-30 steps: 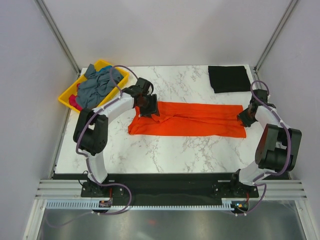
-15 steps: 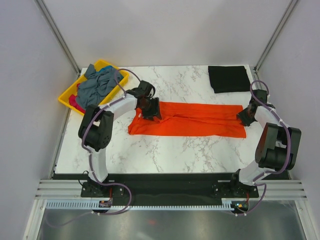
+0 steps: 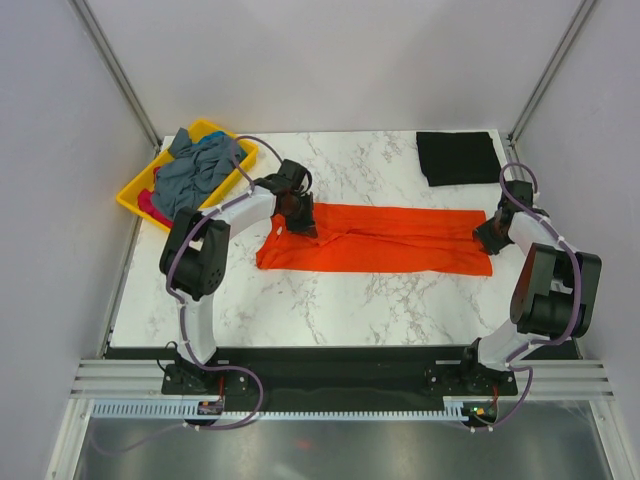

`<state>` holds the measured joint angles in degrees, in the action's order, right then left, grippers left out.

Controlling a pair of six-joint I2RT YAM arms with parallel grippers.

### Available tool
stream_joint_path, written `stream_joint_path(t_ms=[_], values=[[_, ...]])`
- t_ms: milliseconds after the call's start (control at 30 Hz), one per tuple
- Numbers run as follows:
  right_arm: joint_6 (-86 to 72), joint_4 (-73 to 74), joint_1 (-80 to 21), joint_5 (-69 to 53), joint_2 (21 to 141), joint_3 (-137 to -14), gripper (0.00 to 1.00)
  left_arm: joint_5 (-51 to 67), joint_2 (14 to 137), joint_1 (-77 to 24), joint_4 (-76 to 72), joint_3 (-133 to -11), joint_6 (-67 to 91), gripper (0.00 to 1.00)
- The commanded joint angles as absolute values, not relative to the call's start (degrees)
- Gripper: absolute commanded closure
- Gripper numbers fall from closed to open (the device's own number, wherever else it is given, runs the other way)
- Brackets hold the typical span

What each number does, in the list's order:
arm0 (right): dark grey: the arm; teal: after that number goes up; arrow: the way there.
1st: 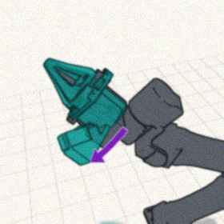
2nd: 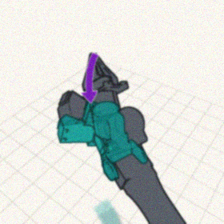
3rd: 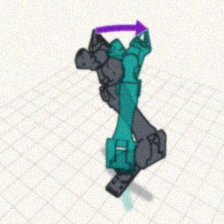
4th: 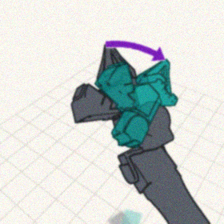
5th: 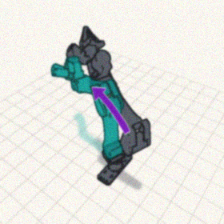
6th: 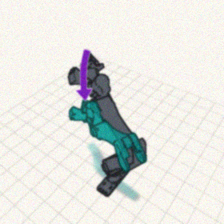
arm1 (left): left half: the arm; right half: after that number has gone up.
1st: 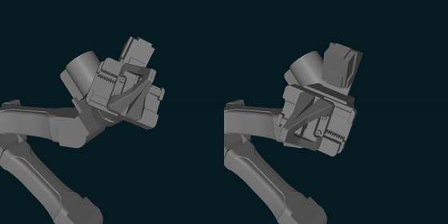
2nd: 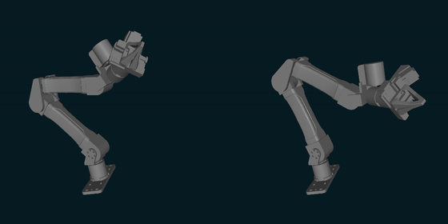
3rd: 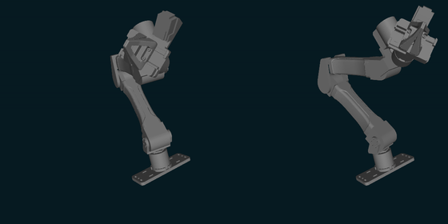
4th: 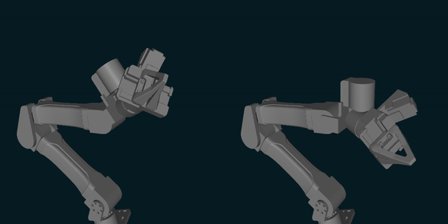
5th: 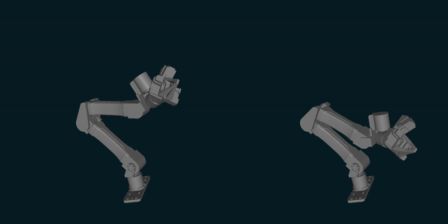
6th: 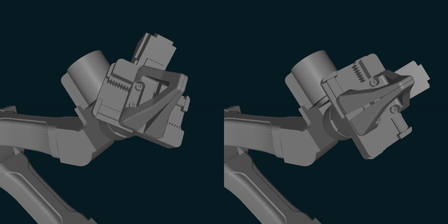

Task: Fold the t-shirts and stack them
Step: Fold the tshirt

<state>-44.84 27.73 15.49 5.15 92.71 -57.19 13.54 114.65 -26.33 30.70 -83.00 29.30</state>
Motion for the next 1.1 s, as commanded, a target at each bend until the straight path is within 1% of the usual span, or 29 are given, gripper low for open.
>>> stream_joint_path(t_ms=[0, 100, 233, 533, 700, 800, 867, 900, 1000, 1033, 1067], values=[[-46.32, 29.09, 15.29, 7.29, 90.88, -55.99, 0.60, 8.80, 113.12, -26.28, 30.50, -85.17, 30.50, 0.98], [-46.32, 30.06, 15.29, 7.03, 89.83, -55.55, 0.60, 6.34, 112.76, -26.28, 31.38, -85.34, 30.24, 0.98], [-45.62, 31.11, 15.29, 7.03, 87.81, -54.49, 0.61, 5.98, 113.38, -26.28, 31.55, -85.17, 29.97, 0.98], [-45.62, 34.45, 15.29, 12.83, 83.32, -49.84, 0.62, 2.91, 113.91, -26.37, 32.52, -82.18, 29.62, 0.98], [-45.88, 32.27, 15.29, 12.13, 83.76, -45.27, 0.63, -1.48, 113.03, -26.37, 32.34, -77.88, 30.06, 0.98], [-45.62, 32.25, 15.56, 15.46, 85.86, -45.61, 0.64, -3.68, 112.94, -26.46, 32.26, -76.56, 29.97, 0.98], [-45.44, 33.04, 15.82, 18.79, 87.45, -46.05, 0.67, -5.00, 112.59, -26.46, 32.26, -76.12, 30.15, 0.98], [-45.27, 33.13, 15.82, 19.77, 87.63, -46.14, 0.77, -6.23, 112.67, -26.46, 32.34, -75.77, 30.06, 0.98], [-43.86, 33.31, 15.82, 23.37, 87.45, -46.41, 0.95, -8.78, 112.32, -26.46, 32.61, -75.06, 29.88, 0.98], [-43.25, 33.31, 15.91, 23.81, 86.84, -46.32, 0.99, -9.31, 112.15, -26.46, 32.61, -74.88, 29.80, 0.98], [-42.98, 33.31, 15.82, 24.25, 86.31, -46.32, 1.00, -9.93, 111.97, -26.46, 32.78, -74.53, 29.79, 0.98]])
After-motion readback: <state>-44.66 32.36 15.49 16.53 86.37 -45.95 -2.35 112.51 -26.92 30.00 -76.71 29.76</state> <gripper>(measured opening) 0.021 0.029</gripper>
